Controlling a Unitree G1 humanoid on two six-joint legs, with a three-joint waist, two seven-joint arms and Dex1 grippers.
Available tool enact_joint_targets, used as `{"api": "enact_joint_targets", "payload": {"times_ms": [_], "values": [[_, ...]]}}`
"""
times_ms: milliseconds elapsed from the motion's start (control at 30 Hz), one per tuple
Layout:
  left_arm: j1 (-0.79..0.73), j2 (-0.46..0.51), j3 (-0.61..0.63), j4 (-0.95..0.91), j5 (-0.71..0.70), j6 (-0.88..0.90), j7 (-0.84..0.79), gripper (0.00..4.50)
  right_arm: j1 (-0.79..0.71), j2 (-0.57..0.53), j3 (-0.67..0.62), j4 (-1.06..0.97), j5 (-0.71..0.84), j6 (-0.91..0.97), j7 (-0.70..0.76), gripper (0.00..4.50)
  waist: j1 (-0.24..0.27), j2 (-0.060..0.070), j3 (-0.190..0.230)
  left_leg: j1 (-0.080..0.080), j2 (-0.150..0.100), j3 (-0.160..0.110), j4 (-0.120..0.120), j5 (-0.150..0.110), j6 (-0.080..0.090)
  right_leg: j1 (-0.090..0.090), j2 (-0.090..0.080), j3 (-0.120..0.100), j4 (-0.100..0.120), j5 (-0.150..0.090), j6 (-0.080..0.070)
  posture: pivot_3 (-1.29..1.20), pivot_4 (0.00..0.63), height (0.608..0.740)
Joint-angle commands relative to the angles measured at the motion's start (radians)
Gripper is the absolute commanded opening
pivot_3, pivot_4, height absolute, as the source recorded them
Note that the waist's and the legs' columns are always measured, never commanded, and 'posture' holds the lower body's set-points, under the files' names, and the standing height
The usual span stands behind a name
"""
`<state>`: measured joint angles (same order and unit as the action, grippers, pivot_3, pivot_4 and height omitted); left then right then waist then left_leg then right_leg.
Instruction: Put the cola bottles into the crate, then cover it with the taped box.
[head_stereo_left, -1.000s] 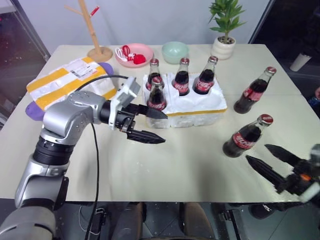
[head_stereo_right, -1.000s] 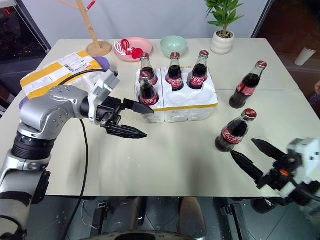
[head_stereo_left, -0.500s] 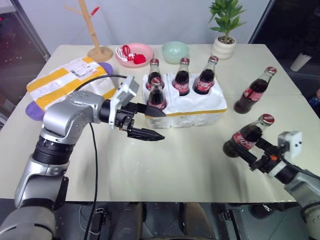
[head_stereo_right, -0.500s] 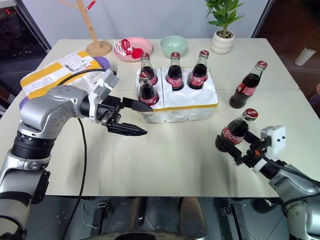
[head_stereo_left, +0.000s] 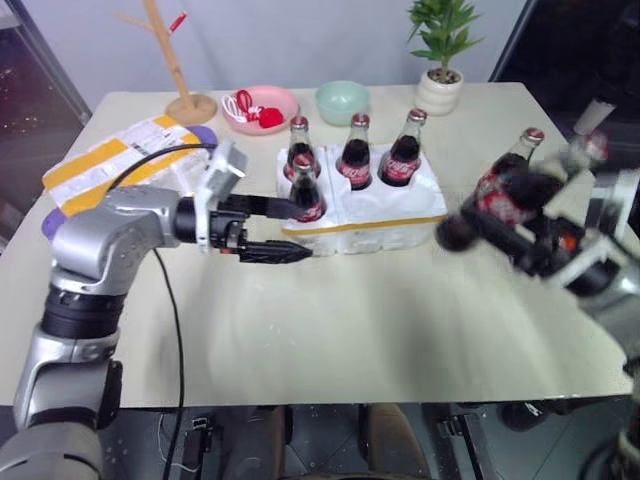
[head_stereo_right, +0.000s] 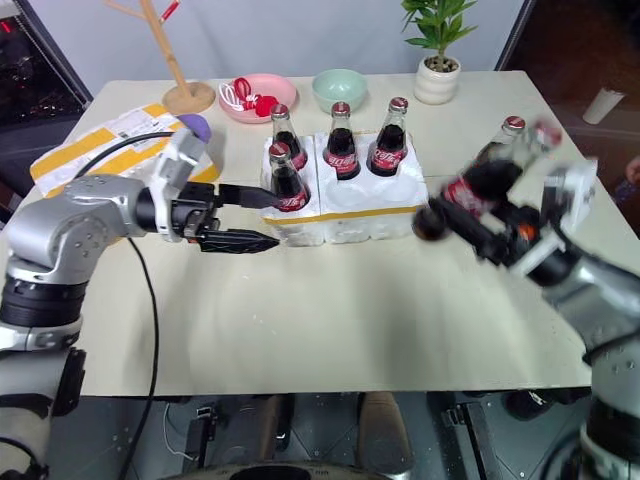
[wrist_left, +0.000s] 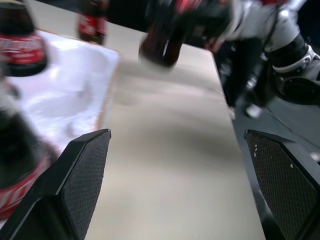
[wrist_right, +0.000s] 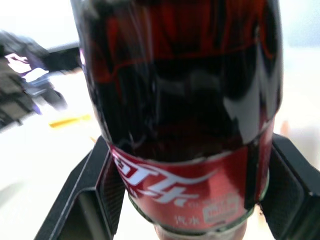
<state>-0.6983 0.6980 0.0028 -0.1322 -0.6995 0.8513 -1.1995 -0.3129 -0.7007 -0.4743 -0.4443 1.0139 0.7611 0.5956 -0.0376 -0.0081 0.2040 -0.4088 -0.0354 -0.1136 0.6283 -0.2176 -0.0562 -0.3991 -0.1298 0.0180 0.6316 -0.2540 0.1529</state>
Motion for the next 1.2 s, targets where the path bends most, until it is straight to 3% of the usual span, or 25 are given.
{"api": "enact_joint_targets", "payload": {"times_ms": [33, 267, 533, 633, 733, 867, 1033, 1133, 1200], "values": [[0.008, 0.0, 0.07, -0.055, -0.045, 0.019, 0.061, 4.5, -0.157, -0.007, 0.122, 0.064, -0.057, 0.0, -0.026, 2.85, 0.0, 0.0, 0.0, 0.0, 0.0, 0.0, 0.0, 0.0, 0.0, 0.0, 0.0, 0.0, 0.0, 0.0, 0.0, 0.0, 0.15, 0.739], [0.034, -0.009, 0.083, -0.101, -0.071, 0.022, 0.124, 4.5, -0.422, 0.099, 0.375, 0.352, -0.274, -0.072, 0.03, 2.85, 0.009, -0.001, 0.0, -0.003, -0.001, 0.0, 0.0, 0.0, 0.0, -0.003, 0.0, 0.0, -0.001, 0.0, 0.0, 0.0, 0.15, 0.739], [0.032, -0.002, 0.076, -0.116, -0.087, 0.019, 0.143, 4.5, -0.453, 0.153, 0.571, 0.537, -0.488, -0.139, 0.149, 2.85, 0.005, -0.001, 0.0, -0.007, -0.001, 0.0, 0.0, 0.0, 0.0, -0.008, 0.0, 0.0, 0.001, 0.0, 0.0, 0.0, 0.15, 0.739], [0.027, -0.001, 0.071, -0.114, -0.088, 0.017, 0.14, 4.5, -0.453, 0.182, 0.584, 0.558, -0.533, -0.142, 0.133, 4.26, -0.001, -0.002, 0.0, -0.006, -0.001, 0.0, 0.0, 0.0, 0.0, -0.007, 0.0, 0.0, 0.001, 0.001, 0.0, 0.0, 0.15, 0.739], [0.026, -0.007, 0.064, -0.117, -0.085, 0.013, 0.142, 4.5, -0.448, 0.203, 0.567, 0.55, -0.564, -0.15, 0.11, 4.42, -0.007, -0.002, 0.0, -0.006, -0.001, 0.0, 0.0, 0.0, 0.0, -0.007, 0.0, 0.0, 0.001, 0.001, 0.0, 0.0, 0.15, 0.739], [0.024, -0.015, 0.058, -0.119, -0.092, 0.016, 0.141, 4.5, -0.391, 0.174, 0.468, 0.408, -0.512, -0.082, 0.073, 4.42, -0.002, -0.002, 0.0, -0.006, -0.001, 0.0, 0.0, 0.0, 0.0, -0.007, 0.0, 0.0, 0.002, 0.001, 0.0, 0.0, 0.15, 0.739], [0.021, -0.023, 0.061, -0.125, -0.106, 0.026, 0.142, 4.5, -0.225, 0.063, 0.121, 0.116, -0.29, 0.13, -0.016, 4.42, 0.025, -0.002, 0.0, -0.008, -0.001, -0.001, 0.001, 0.0, 0.0, -0.008, 0.0, 0.0, 0.001, 0.001, 0.0, 0.0, 0.15, 0.739], [0.014, -0.032, 0.056, -0.132, -0.118, 0.035, 0.138, 4.5, -0.039, -0.015, -0.086, 0.021, -0.271, 0.207, -0.067, 4.42, 0.035, -0.003, -0.001, -0.008, -0.001, -0.001, 0.001, 0.0, 0.0, -0.007, 0.0, -0.001, 0.001, 0.001, 0.0, 0.0, 0.15, 0.739], [0.002, -0.04, 0.05, -0.133, -0.127, 0.038, 0.138, 4.5, 0.045, -0.025, -0.145, 0.01, -0.297, 0.212, -0.113, 4.42, 0.032, -0.003, -0.001, -0.007, -0.001, -0.001, 0.001, 0.0, 0.0, -0.006, 0.0, -0.001, 0.001, 0.001, 0.0, 0.0, 0.15, 0.739]]}}
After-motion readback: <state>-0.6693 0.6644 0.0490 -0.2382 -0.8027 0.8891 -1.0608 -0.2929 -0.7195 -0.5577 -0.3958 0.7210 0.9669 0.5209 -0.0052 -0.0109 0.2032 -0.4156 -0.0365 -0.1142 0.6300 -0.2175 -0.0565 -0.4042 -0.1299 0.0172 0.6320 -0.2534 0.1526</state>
